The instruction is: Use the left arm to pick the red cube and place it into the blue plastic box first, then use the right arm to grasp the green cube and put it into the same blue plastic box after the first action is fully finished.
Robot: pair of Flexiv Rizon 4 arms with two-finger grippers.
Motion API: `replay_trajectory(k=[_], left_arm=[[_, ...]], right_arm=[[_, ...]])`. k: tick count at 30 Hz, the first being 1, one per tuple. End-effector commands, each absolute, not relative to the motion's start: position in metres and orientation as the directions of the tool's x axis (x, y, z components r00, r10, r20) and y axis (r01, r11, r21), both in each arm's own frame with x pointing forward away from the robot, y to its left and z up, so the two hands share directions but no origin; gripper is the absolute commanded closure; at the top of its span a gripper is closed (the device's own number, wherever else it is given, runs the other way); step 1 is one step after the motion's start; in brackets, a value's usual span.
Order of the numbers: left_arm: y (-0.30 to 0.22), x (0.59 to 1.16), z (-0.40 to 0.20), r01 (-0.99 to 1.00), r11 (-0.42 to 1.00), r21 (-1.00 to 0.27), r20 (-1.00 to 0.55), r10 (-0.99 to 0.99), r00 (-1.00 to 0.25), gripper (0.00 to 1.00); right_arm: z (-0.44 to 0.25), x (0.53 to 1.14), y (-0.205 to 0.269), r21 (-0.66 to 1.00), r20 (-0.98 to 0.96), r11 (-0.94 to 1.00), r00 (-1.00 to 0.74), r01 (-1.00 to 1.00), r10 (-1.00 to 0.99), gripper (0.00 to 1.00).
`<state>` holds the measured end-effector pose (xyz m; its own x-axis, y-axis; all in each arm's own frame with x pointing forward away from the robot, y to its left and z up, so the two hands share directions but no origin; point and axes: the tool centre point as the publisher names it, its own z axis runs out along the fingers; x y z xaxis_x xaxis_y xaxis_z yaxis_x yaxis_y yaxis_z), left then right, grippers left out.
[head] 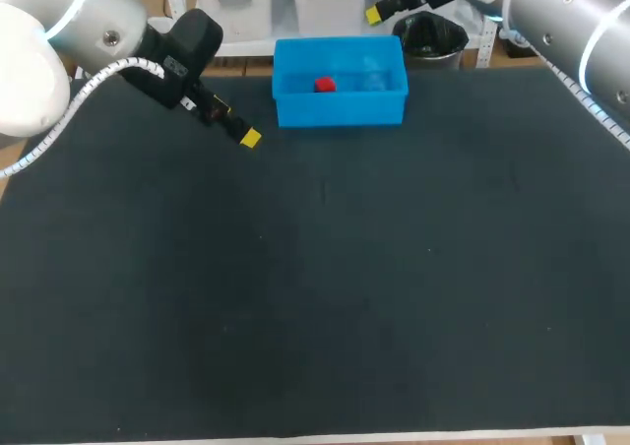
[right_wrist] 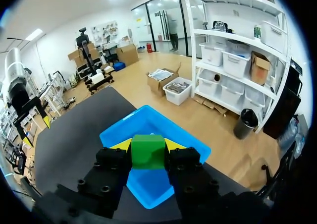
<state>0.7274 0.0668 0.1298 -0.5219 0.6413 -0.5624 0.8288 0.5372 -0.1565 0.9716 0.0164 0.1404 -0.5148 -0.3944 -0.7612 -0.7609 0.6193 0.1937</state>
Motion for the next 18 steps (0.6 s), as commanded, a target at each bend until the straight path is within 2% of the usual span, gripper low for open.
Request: replay_trajectory(k=[1,18], left_arm=[[0.068,0.728,0.129,0.831,0.534,-0.157,-0.567,0.64,-0.519,0.0],[0.068,0.728,0.129,0.831,0.534,-0.157,-0.567,0.64,-0.519,0.0]], right_arm=[[0.133,0.999,0.025,0.259,-0.75,0.543,-0.521,-0.799,-0.408,1.0],[0.113,1.012,0.029,0.264,-0.73,0.528,-0.525,-0.807,-0.437,1.0]])
